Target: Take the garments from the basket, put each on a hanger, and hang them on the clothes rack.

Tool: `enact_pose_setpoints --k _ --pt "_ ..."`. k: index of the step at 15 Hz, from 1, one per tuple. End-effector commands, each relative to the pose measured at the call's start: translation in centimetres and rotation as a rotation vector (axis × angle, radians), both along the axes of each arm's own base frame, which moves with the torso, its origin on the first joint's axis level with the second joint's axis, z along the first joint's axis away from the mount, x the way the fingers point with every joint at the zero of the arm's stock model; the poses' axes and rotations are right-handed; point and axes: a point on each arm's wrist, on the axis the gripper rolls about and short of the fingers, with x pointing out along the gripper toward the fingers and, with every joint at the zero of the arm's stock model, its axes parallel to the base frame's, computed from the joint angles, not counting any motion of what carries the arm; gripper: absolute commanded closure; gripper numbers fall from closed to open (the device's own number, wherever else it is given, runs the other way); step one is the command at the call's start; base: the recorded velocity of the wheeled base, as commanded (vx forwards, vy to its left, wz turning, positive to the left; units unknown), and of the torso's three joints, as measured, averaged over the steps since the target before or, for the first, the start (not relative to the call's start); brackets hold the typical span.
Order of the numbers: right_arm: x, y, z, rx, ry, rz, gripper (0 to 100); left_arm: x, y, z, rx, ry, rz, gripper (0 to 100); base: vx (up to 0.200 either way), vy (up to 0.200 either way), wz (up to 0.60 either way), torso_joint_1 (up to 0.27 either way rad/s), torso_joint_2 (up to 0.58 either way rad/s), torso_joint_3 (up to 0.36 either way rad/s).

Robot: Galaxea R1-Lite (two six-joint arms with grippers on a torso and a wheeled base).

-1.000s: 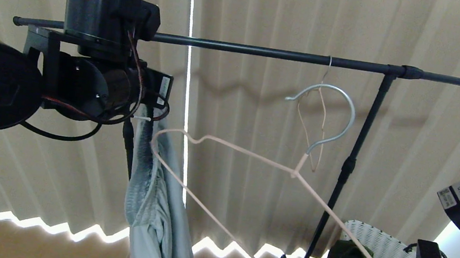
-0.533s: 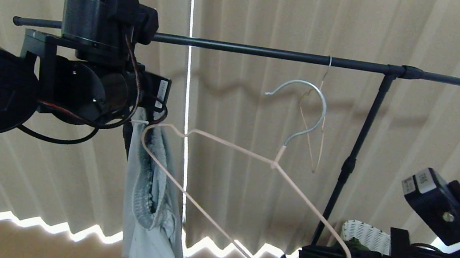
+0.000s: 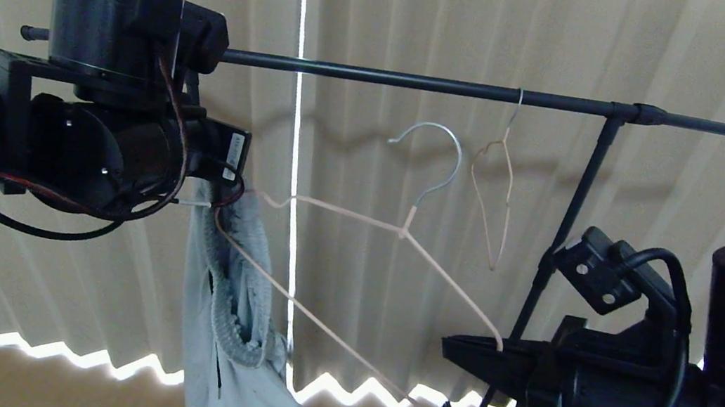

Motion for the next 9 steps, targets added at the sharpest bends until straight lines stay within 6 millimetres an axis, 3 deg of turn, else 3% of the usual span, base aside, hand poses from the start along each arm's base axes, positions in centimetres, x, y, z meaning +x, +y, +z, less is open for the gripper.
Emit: enact_pose_setpoints --k 1,7,9 --pt "1.4 1.3 -0.4 -0.016 0.006 -0.017 100 -0.9 0.3 0.4 -0.006 -0.014 0.000 100 0.000 0.000 0.00 0.000 0.00 0.000" --pt "3.5 3.5 0.4 0.069 0.071 -0.096 100 -2.2 0.7 0.4 0.003 0.000 -0.015 100 0.000 0.000 0.00 0.000 0.00 0.000" --pt "2.6 4.4 0.3 0.065 0.076 -0.053 100 -2.2 0.6 0.4 0.001 -0.001 -0.018 100 0.000 0.000 0.00 0.000 0.00 0.000"
